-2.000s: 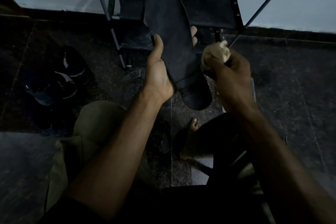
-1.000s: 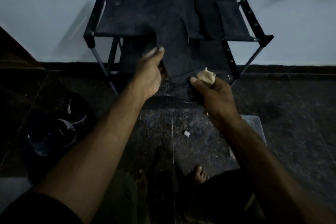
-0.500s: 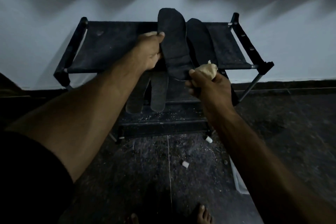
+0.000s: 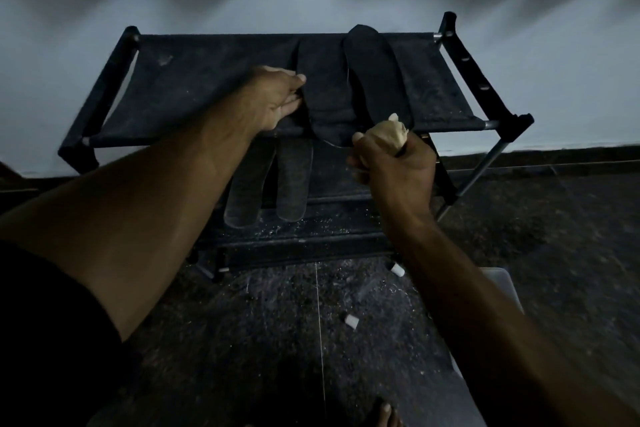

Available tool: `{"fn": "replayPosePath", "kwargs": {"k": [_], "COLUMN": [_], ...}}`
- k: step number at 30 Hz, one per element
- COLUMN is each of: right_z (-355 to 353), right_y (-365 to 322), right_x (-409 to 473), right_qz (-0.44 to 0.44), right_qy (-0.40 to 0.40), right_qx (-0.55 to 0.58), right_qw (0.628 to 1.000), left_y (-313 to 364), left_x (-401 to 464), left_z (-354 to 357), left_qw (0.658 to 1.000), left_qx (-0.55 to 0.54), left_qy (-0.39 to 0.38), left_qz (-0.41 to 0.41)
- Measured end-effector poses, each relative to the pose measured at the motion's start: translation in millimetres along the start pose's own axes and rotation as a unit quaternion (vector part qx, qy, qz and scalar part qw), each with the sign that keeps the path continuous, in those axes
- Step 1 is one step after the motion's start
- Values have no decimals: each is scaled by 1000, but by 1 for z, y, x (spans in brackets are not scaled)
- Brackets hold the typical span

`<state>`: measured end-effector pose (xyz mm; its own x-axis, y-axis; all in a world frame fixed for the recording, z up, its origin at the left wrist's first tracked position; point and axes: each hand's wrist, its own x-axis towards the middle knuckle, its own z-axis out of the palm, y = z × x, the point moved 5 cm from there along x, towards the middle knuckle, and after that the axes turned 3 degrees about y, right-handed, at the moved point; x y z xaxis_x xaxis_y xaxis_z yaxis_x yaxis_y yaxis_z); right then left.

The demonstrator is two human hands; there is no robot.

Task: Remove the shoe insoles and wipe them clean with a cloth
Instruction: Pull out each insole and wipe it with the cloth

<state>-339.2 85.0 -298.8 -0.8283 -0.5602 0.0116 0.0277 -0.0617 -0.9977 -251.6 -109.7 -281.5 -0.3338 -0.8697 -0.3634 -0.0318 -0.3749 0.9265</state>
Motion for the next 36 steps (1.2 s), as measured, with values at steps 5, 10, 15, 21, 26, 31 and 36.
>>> {"fn": "replayPosePath", "kwargs": {"k": [5,10,15,21,26,31,36], "right_z": [4,13,16,17,17,17,16], "right_y": [-2,3,7,7,3,3,0], "right_x": [3,8,13,11,11,10,9], "right_qz": [-2,16,11,5,6,8,-3], "right_qy": [16,49,83,96,93,86,68], "right_qx": [-5,0,6,3,26,31,11], "right_qw": [1000,999,996,995,995,996,998], "left_y": [2,2,-1,0,0,1,-1], "left_x": [1,1,-3,-5,-9,-12,-9], "left_z": [2,-1,-3,-3,-1,1,0], "left_qw": [1000,999,1000,999,999,999,999], "left_qx": [-7,-31,-17,-31,-41,-33,-22], "left_qy": [19,27,16,20,26,34,29], "left_qz": [17,16,14,13,8,6,-4]}}
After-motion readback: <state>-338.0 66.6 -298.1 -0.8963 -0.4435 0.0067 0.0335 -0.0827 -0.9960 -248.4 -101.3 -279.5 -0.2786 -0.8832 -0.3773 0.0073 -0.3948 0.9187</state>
